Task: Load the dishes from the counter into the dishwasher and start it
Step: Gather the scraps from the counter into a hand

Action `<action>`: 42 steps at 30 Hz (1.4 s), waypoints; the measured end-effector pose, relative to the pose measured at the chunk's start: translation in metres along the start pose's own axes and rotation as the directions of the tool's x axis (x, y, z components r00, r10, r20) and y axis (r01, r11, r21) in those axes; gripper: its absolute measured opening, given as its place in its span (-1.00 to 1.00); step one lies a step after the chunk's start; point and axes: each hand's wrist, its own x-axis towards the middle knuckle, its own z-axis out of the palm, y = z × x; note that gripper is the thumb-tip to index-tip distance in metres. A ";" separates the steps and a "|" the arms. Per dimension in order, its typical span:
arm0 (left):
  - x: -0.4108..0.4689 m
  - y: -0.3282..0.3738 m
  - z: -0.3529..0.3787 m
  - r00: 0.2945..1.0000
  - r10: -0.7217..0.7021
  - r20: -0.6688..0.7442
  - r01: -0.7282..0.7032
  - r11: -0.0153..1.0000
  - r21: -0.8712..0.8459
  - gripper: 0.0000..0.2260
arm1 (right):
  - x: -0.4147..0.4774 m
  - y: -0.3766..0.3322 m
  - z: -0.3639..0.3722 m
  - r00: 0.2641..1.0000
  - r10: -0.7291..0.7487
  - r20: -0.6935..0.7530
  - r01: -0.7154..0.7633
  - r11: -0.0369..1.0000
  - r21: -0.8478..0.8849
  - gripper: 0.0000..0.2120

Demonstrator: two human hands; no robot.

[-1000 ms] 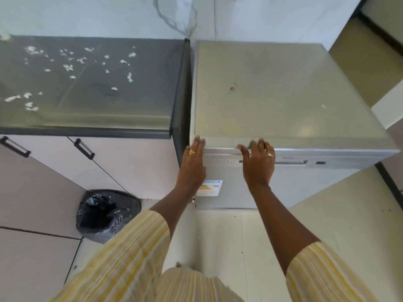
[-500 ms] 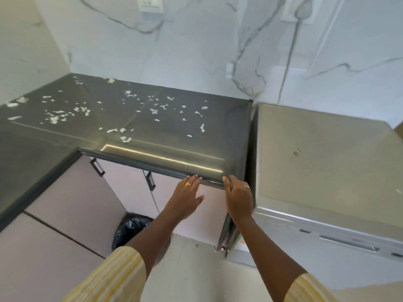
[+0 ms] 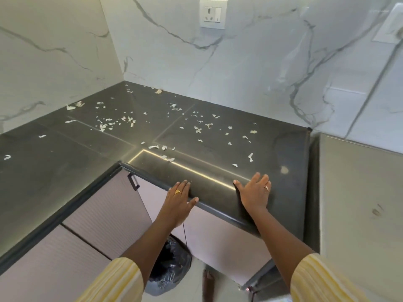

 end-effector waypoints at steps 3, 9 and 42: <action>0.030 -0.030 -0.009 0.995 -0.098 -0.011 0.099 0.995 0.012 -0.42 | 0.044 -0.015 0.015 0.999 0.027 0.025 -0.026 0.999 -0.045 -0.06; 0.100 -0.083 -0.039 0.992 -0.102 0.079 0.089 0.984 0.155 -0.44 | 0.137 -0.035 0.034 0.990 0.115 0.078 -0.110 0.992 -0.063 0.05; 0.242 -0.201 -0.104 0.977 0.214 0.016 -0.214 0.976 0.039 -0.30 | 0.184 -0.119 0.063 0.797 0.558 -0.233 -0.514 0.828 0.223 -0.43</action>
